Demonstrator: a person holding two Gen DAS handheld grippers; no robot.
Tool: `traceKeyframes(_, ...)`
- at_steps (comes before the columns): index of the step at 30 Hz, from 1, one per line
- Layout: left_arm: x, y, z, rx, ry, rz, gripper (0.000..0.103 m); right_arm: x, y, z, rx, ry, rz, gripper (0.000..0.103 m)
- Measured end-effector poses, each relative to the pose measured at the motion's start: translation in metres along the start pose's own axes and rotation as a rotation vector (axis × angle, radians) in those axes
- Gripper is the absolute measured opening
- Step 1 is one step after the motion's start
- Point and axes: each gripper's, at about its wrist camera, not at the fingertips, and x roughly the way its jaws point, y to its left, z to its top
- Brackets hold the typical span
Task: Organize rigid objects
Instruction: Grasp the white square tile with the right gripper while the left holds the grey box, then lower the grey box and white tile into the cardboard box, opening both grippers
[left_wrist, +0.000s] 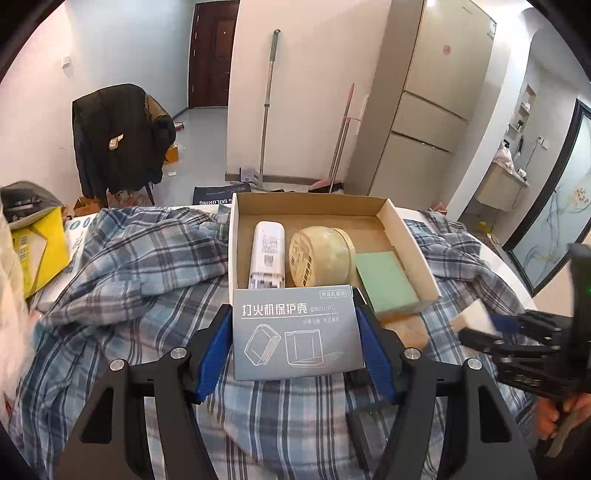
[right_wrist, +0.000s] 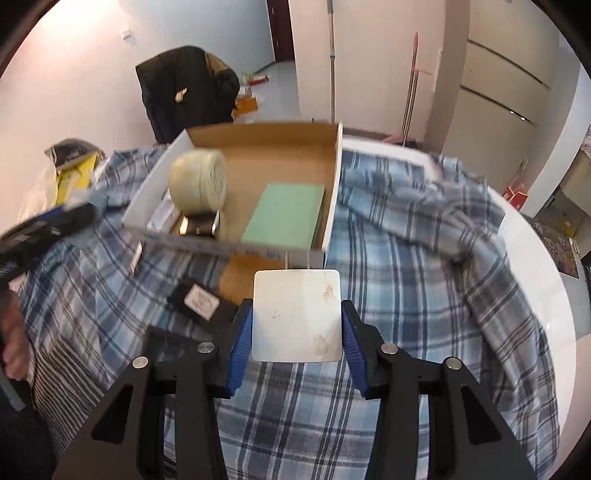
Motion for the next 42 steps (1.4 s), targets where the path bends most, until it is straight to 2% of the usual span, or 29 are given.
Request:
traceKeyframes(8,0.053,0.000,0.011,0.005,0.080,0.057,0.068,0.004,-0.001,0.031,0.012,-0.029,-0.007,0.044)
traceKeyframes(12,0.069,-0.001,0.011,0.033,0.085,0.089,0.068,0.012,-0.005,0.038,0.028,-0.017,0.009,0.044)
traceKeyframes(21,0.088,0.006,0.012,-0.001,0.097,0.048,0.068,0.017,-0.016,0.041,0.040,-0.012,0.012,0.044)
traceKeyframes(27,0.085,0.015,0.010,-0.048,0.093,0.029,0.070,0.017,-0.018,0.047,0.056,-0.014,0.009,0.044)
traceKeyframes(28,0.082,0.012,0.010,-0.045,0.093,0.028,0.073,0.017,-0.019,0.048,0.058,-0.013,0.012,0.044)
traceKeyframes(30,0.074,0.008,0.011,-0.030,0.051,0.025,0.076,0.018,-0.018,0.052,0.067,-0.010,0.018,0.044)
traceKeyframes(33,0.057,0.003,0.011,-0.012,-0.067,0.028,0.085,0.021,-0.016,0.058,0.086,-0.009,0.030,0.044)
traceKeyframes(37,0.039,0.006,0.008,-0.024,-0.215,0.013,0.086,0.030,-0.007,0.065,0.093,0.001,0.033,0.044)
traceKeyframes(42,0.030,0.013,0.008,-0.043,-0.274,0.008,0.087,0.050,0.007,0.072,0.081,0.021,0.038,0.044)
